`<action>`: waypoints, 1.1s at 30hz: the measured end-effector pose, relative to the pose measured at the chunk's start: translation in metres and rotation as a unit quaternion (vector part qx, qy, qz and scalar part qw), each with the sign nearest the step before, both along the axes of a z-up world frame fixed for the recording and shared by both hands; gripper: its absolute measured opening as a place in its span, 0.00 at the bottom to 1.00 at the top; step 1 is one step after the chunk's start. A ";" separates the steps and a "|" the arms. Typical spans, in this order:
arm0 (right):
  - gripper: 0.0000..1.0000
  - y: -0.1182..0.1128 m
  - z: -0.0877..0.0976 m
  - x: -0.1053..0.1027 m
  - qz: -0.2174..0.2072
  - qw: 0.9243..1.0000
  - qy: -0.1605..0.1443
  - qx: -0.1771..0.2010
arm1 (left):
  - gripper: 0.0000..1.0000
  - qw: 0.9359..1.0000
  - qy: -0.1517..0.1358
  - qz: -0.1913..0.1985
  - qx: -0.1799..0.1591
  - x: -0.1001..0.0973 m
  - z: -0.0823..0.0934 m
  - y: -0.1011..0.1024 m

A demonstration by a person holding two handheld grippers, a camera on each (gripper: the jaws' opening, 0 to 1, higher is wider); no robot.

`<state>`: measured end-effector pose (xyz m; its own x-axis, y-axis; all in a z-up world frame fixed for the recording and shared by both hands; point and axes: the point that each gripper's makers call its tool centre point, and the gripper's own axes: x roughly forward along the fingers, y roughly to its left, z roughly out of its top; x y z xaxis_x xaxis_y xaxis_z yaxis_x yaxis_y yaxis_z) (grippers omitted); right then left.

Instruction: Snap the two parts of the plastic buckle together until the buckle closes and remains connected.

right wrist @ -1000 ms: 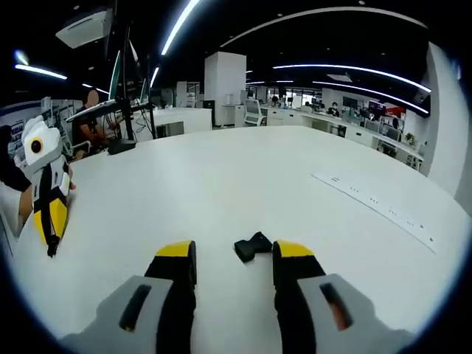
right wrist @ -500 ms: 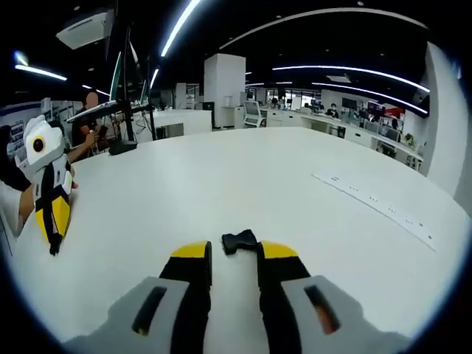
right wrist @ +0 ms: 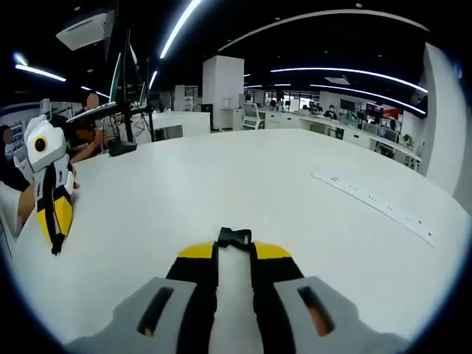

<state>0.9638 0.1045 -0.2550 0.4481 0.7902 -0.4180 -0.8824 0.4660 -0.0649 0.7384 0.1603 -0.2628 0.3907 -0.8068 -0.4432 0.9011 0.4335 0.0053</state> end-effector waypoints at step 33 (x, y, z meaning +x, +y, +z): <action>0.16 -0.024 0.011 -0.087 -0.032 0.999 -0.003 0.000 | 0.13 1.000 0.003 0.002 -0.015 0.006 0.001 -0.001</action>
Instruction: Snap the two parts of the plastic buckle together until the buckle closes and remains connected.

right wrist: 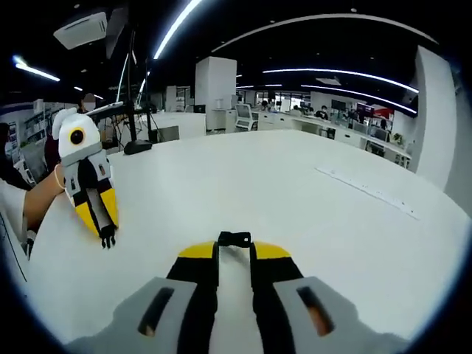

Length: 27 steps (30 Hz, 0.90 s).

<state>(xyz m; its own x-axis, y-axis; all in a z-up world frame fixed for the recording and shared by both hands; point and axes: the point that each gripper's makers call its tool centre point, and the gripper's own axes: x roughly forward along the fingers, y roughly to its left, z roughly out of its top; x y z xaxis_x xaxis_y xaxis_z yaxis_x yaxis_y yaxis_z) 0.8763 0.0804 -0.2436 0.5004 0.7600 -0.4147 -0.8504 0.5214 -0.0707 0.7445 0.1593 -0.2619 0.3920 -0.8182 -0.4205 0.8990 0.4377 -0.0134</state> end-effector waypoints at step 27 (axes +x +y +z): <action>0.15 -0.036 -0.003 -0.097 -0.035 0.999 0.020 0.017 | 0.15 1.000 -0.011 0.004 -0.007 0.017 0.008 0.007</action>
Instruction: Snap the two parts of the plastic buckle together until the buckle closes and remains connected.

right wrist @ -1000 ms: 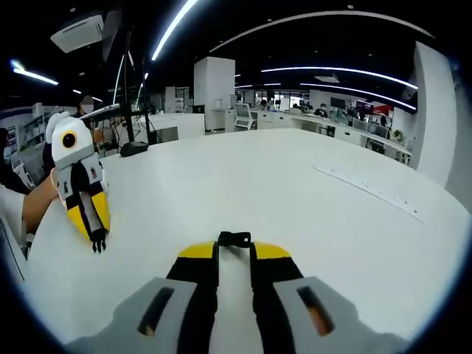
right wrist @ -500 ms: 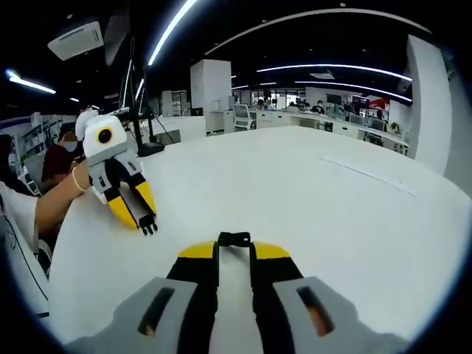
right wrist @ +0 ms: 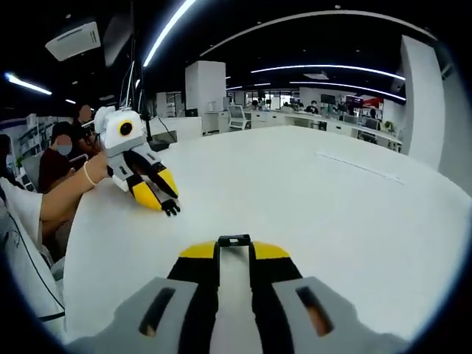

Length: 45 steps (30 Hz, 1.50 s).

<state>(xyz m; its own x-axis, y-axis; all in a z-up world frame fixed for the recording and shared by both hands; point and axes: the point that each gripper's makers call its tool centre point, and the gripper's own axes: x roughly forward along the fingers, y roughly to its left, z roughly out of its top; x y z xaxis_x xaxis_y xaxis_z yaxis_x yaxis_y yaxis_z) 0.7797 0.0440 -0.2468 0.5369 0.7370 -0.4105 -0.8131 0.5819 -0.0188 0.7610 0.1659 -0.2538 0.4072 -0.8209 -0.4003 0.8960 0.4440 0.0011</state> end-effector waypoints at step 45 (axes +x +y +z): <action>0.28 -0.005 -0.003 -0.049 -0.040 0.999 -0.018 -0.013 | 0.14 0.999 -0.010 0.022 -0.036 0.001 0.012 0.005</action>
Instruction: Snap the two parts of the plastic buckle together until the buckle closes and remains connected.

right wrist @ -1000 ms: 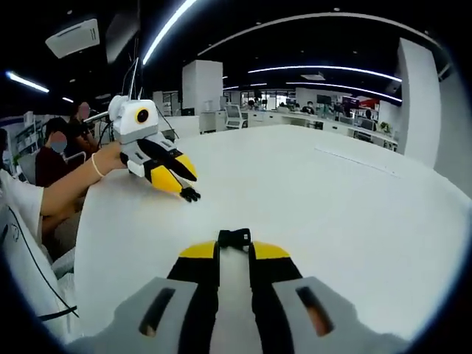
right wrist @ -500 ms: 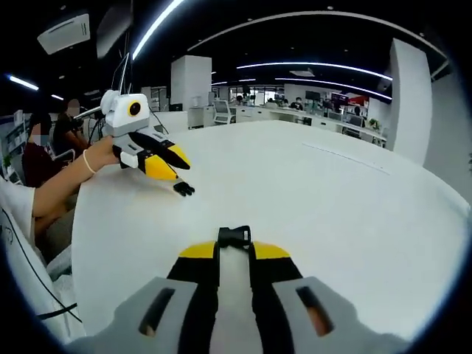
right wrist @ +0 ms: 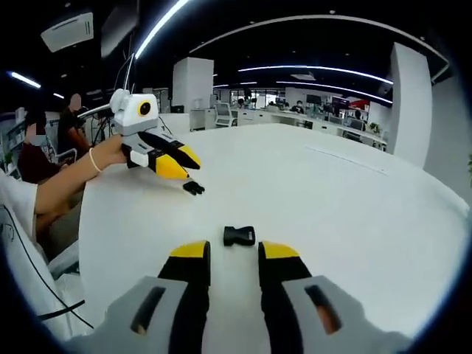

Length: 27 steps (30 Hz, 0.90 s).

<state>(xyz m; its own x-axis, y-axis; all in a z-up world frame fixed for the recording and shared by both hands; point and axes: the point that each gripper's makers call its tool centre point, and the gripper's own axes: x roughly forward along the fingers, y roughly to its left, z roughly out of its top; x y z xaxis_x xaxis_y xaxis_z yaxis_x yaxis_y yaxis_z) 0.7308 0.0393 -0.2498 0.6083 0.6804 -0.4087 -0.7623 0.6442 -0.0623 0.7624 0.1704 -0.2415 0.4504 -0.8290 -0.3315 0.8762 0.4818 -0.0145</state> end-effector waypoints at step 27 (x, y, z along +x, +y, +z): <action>1.00 0.006 0.061 0.025 0.088 0.988 -0.097 0.076 | 0.41 0.999 -0.019 0.006 -0.042 -0.001 0.019 -0.002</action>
<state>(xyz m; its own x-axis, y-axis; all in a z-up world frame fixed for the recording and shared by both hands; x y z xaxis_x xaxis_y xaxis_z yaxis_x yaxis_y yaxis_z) 0.7558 0.0456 -0.1892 0.5327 0.8269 -0.1804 -0.8462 0.5165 -0.1311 0.7614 0.1688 -0.2228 0.4709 -0.8482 -0.2426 0.8714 0.4901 -0.0217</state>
